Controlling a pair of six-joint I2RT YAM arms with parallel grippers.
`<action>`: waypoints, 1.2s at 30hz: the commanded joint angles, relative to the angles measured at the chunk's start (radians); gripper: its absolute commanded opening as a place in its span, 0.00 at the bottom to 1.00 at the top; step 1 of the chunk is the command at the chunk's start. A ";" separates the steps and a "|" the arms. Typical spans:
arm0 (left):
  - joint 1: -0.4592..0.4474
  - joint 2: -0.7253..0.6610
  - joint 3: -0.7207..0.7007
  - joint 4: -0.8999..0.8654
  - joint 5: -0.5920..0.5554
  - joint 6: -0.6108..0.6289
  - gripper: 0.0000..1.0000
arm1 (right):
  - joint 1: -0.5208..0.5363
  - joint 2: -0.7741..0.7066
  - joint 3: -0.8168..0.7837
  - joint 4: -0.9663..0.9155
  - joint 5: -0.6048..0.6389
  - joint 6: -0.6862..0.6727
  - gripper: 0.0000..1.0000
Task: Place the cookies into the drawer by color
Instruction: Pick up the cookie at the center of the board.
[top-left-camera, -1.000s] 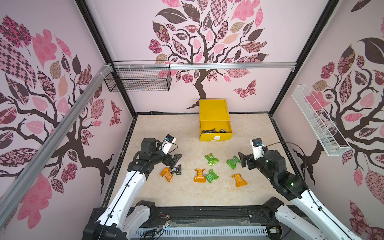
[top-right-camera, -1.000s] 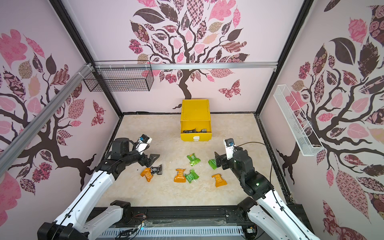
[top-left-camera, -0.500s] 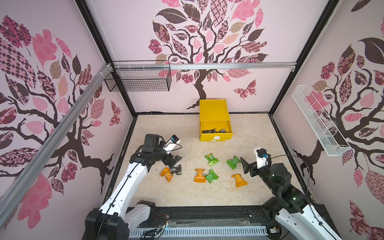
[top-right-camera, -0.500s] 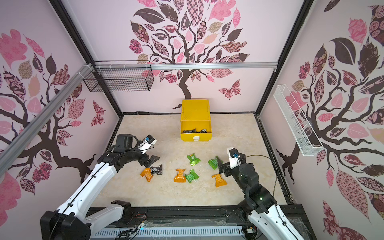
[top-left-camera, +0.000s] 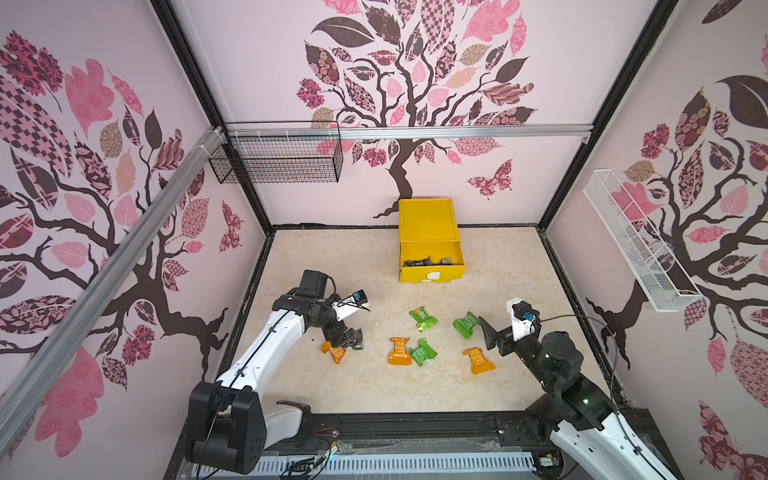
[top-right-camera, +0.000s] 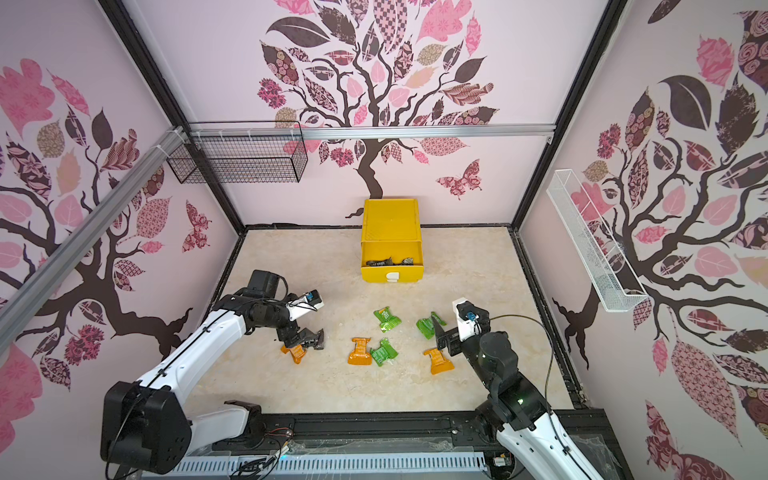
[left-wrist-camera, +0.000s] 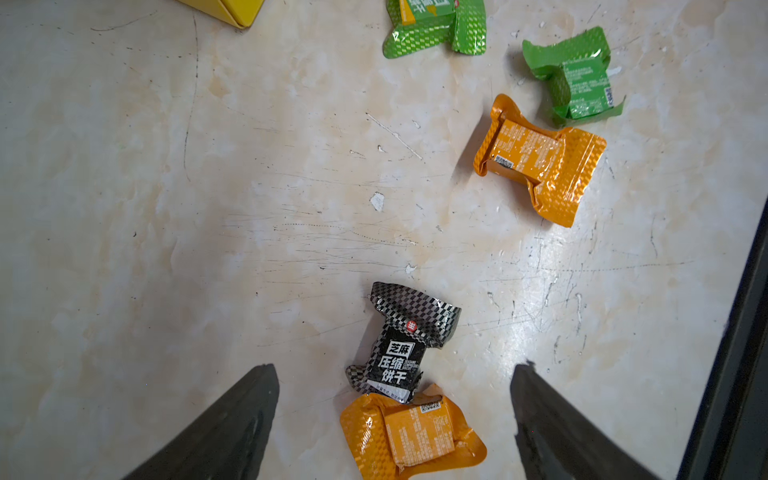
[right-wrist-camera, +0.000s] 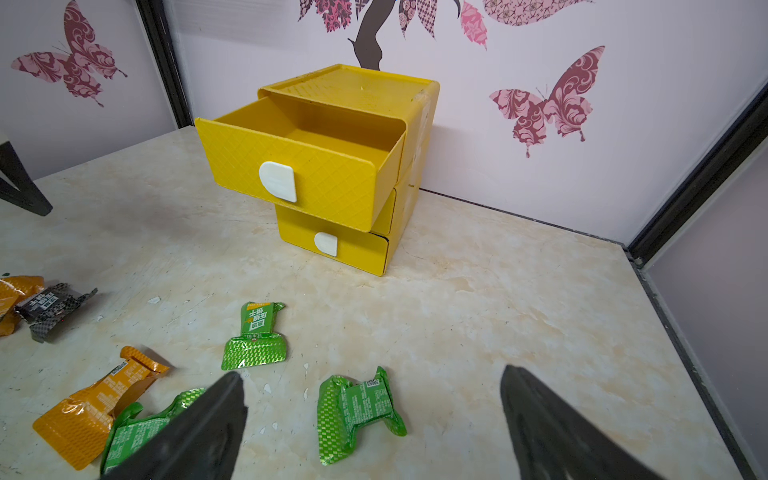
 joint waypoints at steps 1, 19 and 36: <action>-0.013 0.039 -0.012 -0.004 -0.020 0.081 0.90 | -0.003 -0.020 0.004 0.030 -0.007 -0.009 0.99; -0.045 0.276 -0.010 0.067 -0.140 0.154 0.75 | -0.003 -0.024 -0.001 0.034 -0.011 -0.011 0.99; -0.053 0.387 0.014 0.133 -0.154 0.115 0.43 | -0.003 -0.023 -0.001 0.034 -0.017 -0.008 0.99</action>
